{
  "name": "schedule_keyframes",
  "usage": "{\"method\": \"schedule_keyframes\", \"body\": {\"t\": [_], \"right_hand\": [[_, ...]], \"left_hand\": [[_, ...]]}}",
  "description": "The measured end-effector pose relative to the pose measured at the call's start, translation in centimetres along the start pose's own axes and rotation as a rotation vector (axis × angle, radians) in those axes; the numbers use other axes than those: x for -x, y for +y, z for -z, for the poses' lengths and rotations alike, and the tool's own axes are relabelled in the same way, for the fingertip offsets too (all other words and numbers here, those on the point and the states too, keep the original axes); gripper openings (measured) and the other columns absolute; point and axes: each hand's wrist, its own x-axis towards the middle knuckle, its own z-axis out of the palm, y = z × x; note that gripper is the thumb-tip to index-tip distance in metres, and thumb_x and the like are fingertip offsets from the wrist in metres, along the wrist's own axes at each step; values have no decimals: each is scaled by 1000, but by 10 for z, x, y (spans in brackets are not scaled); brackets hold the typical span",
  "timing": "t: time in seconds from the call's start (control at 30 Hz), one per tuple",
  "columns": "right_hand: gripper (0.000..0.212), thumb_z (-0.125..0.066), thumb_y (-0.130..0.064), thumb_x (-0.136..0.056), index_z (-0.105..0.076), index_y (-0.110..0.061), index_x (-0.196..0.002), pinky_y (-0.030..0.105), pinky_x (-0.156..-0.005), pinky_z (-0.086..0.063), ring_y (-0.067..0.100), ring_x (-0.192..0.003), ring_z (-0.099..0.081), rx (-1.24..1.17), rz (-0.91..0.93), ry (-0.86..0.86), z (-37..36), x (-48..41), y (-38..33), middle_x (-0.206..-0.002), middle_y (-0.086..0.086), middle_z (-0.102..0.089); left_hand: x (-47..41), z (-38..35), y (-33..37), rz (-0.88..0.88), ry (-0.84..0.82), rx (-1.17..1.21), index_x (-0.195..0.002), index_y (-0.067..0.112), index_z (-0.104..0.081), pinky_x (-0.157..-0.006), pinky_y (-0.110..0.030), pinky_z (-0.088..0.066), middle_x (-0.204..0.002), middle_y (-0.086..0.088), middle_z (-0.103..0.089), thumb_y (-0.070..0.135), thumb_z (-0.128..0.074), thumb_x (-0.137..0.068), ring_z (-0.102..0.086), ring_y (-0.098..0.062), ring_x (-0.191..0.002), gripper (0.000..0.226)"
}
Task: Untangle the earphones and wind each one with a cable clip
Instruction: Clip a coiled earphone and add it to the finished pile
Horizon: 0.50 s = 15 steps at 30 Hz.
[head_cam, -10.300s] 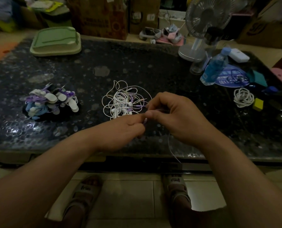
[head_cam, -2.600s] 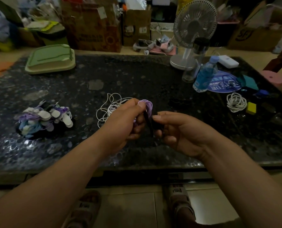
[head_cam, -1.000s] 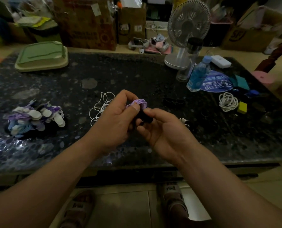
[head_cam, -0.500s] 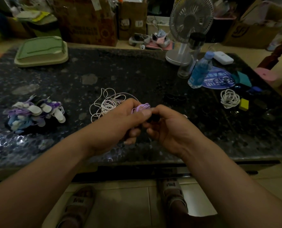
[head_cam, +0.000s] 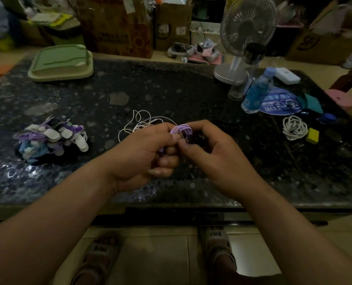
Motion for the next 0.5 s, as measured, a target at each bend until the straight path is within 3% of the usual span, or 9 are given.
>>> {"method": "schedule_keyframes", "body": {"t": [0.07, 0.13, 0.37, 0.5], "right_hand": [[18, -67, -25, -100, -69, -28, -118, 43, -81, -59, 18, -91, -70, 29, -5, 20, 0, 1, 0, -102, -6, -74], [14, -66, -27, -101, -68, -30, -114, 46, -73, -56, 24, -83, -67, 76, -9, 33, -2, 2, 0, -94, -4, -73], [9, -65, -28, -99, -63, -31, -107, 31, -64, -53, 11, -74, -63, 146, -8, 111, -10, -2, 5, -88, -6, -69], [7, -63, -26, -95, -62, -29, -102, 28, -59, -50, 11, -69, -61, 113, -21, 80, -12, 0, 2, -85, -4, -69]], "left_hand": [[1, 1, 0, 12, 11, -42, -104, 11, -52, -41, -18, -24, -68, 1, -43, 12, -41, -109, -33, -7, -50, 12], [1, 0, 0, 7, 39, -83, -108, 11, -53, -42, -19, -26, -70, 1, -48, 10, -41, -109, -36, -7, -51, 12], [0, -5, -2, -59, 132, -278, -127, 0, -50, -51, -31, -48, -72, -5, -52, -1, -38, -105, -49, -14, -60, 25], [3, -2, -2, -75, 99, -358, -122, 3, -50, -64, -38, -59, -74, -5, -55, 2, -42, -108, -57, -18, -64, 16]]}}
